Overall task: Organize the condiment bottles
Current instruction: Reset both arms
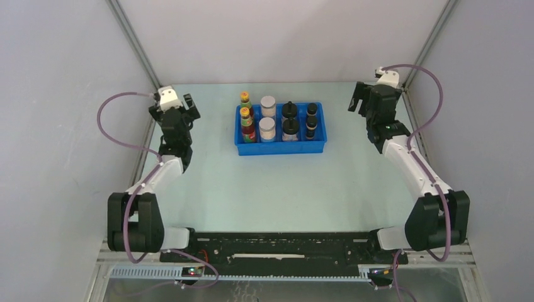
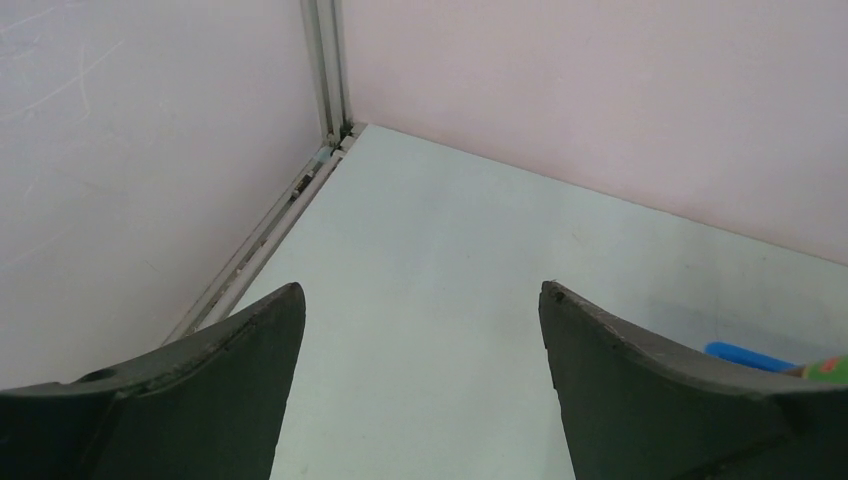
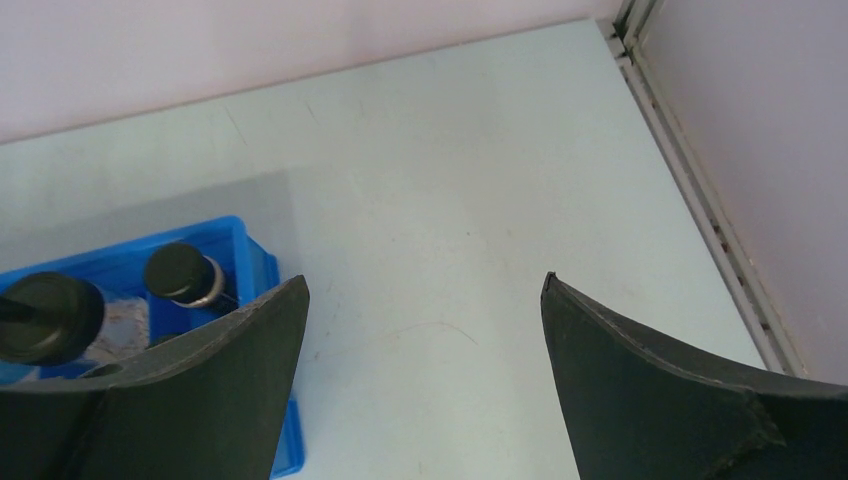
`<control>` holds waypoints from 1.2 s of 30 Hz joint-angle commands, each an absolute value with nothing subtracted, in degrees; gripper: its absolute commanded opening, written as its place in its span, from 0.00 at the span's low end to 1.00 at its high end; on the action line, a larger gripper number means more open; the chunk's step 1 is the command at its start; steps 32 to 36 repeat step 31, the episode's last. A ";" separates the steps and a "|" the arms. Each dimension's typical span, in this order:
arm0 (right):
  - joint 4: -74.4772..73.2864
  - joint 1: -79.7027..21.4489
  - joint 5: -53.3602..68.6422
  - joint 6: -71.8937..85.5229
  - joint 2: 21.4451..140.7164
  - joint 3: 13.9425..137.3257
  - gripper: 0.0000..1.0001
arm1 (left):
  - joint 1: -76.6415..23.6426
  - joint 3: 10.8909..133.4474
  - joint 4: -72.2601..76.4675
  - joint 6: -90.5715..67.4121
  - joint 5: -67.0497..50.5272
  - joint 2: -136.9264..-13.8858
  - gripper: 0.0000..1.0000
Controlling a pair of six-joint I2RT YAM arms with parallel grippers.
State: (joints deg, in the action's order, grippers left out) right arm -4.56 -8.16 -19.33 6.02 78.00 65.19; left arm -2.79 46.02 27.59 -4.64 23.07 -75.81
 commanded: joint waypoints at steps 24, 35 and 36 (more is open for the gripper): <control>9.52 -6.21 -20.89 3.70 87.56 59.68 0.92 | -0.18 34.62 55.49 -3.10 13.47 -85.87 0.92; 12.58 -5.04 -18.48 5.09 86.39 57.04 0.94 | -0.18 34.63 55.90 -3.34 12.95 -85.45 0.91; 12.58 -5.04 -18.48 5.09 86.39 57.04 0.94 | -0.18 34.63 55.90 -3.34 12.95 -85.45 0.91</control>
